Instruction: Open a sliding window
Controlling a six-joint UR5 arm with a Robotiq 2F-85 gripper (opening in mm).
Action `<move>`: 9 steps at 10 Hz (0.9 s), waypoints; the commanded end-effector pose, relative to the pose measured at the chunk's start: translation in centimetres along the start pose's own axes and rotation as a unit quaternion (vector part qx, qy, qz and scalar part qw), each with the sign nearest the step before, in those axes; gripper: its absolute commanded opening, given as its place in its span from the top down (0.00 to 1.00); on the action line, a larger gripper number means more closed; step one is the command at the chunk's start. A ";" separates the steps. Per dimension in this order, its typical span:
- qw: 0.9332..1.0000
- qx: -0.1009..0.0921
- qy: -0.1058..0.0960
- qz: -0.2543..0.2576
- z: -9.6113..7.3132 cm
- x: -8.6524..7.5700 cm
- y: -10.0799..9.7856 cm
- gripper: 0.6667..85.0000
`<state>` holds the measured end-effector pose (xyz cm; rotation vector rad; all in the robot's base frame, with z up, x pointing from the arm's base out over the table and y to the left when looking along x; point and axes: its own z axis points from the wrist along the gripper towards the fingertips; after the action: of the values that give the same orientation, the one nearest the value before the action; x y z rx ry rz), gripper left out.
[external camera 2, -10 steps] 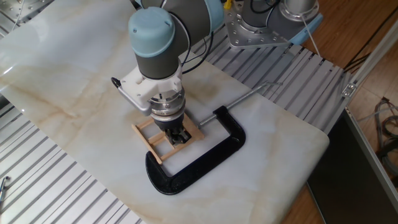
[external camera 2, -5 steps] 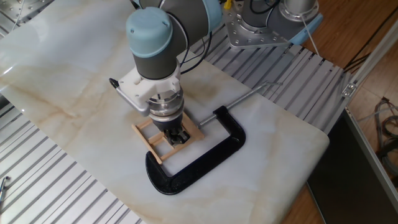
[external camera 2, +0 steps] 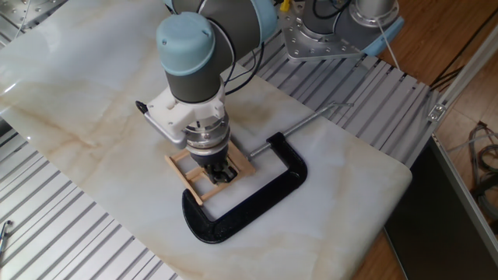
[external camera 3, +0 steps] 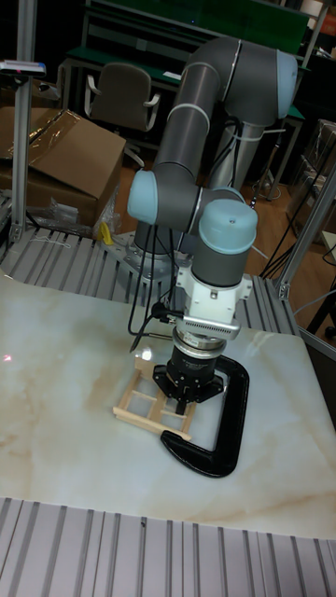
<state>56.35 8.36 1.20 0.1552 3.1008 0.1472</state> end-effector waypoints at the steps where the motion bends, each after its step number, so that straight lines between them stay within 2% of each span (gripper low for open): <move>1: 1.000 -0.009 0.000 -0.004 -0.3 -0.4 0.0 1.00; 3: 1.000 -0.006 0.006 0.008 -0.4 -0.1 0.4 1.00; 6: 0.999 0.000 0.030 0.011 -1.7 1.7 0.4 1.00; 8: 1.000 0.013 0.029 -0.004 -2.0 1.7 -0.5 1.00; 9: 0.999 0.012 0.032 -0.022 -2.4 1.4 -1.4 1.00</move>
<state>54.88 7.94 2.64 0.1419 3.1541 0.1204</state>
